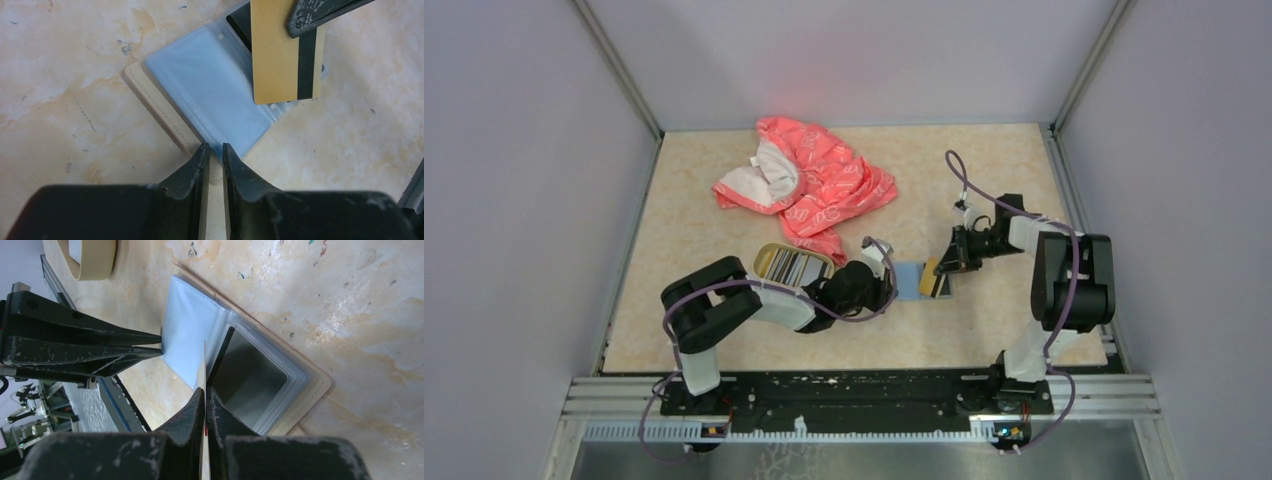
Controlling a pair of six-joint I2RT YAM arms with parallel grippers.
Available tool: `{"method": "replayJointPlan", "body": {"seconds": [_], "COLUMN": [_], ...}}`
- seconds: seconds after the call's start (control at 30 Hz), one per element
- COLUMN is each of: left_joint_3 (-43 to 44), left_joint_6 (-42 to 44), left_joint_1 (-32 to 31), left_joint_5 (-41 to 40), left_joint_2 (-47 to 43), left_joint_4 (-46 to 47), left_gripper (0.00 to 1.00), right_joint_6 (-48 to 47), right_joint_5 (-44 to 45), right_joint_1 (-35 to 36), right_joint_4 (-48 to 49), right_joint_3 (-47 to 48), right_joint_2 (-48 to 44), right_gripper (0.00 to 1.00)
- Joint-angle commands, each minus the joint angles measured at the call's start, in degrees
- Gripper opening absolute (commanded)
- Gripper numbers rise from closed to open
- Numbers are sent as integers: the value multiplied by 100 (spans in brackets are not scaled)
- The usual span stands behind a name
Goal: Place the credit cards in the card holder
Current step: Insert the credit card into the card holder.
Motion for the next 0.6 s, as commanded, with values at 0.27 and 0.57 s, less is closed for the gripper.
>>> {"method": "replayJointPlan", "body": {"seconds": [0.27,0.57], "left_joint_3": [251,294], "left_joint_6": [-187,-282], "left_joint_1": [-6,-3], "left_joint_5": [-249,-458], "left_joint_2": [199,236], "left_joint_4": [-686,-1010], "left_gripper": [19,13], "right_joint_6": [75,143], "right_joint_5": [33,-237], "right_joint_1": [-122,-188], "right_joint_4": [90,241], "right_joint_3": [225,166], "right_joint_2": [-100,-369], "right_gripper": [0,0]}}
